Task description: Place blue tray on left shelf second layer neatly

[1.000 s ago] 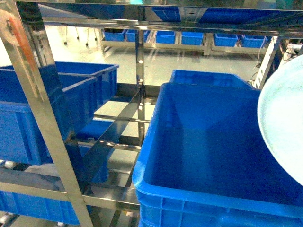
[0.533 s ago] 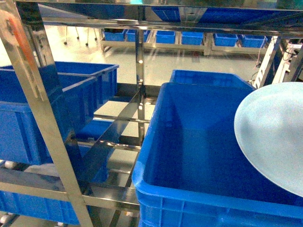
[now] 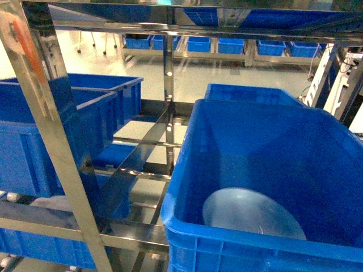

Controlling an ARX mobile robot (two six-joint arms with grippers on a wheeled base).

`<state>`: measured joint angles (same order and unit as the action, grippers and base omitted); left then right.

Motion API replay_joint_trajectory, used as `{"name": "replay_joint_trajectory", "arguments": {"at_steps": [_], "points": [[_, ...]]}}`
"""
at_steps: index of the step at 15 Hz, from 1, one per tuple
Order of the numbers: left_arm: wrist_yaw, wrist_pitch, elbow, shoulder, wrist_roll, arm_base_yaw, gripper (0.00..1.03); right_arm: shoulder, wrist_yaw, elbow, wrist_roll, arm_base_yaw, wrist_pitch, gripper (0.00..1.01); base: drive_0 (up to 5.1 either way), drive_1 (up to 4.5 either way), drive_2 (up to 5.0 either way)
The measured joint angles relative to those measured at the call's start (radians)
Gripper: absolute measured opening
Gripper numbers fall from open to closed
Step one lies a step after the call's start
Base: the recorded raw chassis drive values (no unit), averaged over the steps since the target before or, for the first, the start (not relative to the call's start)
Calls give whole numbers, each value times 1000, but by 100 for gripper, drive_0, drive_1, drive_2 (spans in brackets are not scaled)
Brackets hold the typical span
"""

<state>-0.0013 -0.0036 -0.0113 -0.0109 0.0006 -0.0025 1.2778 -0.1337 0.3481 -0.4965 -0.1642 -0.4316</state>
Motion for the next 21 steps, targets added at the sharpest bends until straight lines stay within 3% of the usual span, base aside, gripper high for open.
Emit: {"name": "replay_joint_trajectory", "arguments": {"at_steps": [1, 2, 4, 5, 6, 7, 8, 10, 11, 15, 21], "points": [[1, 0, 0, 0, 0, 0, 98, -158, 13, -67, 1, 29, 125, 59, 0, 0, 0], [1, 0, 0, 0, 0, 0, 98, -370, 35, -115, 18, 68, 322, 74, 0, 0, 0], [0, 0, 0, 0, 0, 0, 98, -766, 80, -92, 109, 161, 670, 97, 0, 0, 0], [1, 0, 0, 0, 0, 0, 98, -918, 116, -79, 145, 210, 799, 99, 0, 0, 0], [0, 0, 0, 0, 0, 0, 98, -1002, 115, -77, 171, 217, 870, 97, 0, 0, 0], [2, 1, 0, 0, 0, 0, 98, -1062, 124, -148, 241, 188, 688, 91, 0, 0, 0], [-1, 0, 0, 0, 0, 0, 98, -1183, 144, -248, 345, 159, 537, 78, 0, 0, 0], [1, 1, 0, 0, 0, 3, 98, -1212, 130, -273, 430, 166, 437, 60, 0, 0, 0], [0, 0, 0, 0, 0, 3, 98, -1220, 133, -278, 461, 164, 439, 45, 0, 0, 0], [1, 0, 0, 0, 0, 3, 98, -1234, 134, -297, 480, 164, 438, 5, 0, 0, 0], [1, 0, 0, 0, 0, 2, 98, -1272, 134, -335, 490, 164, 436, 2, 0, 0, 0]]}}
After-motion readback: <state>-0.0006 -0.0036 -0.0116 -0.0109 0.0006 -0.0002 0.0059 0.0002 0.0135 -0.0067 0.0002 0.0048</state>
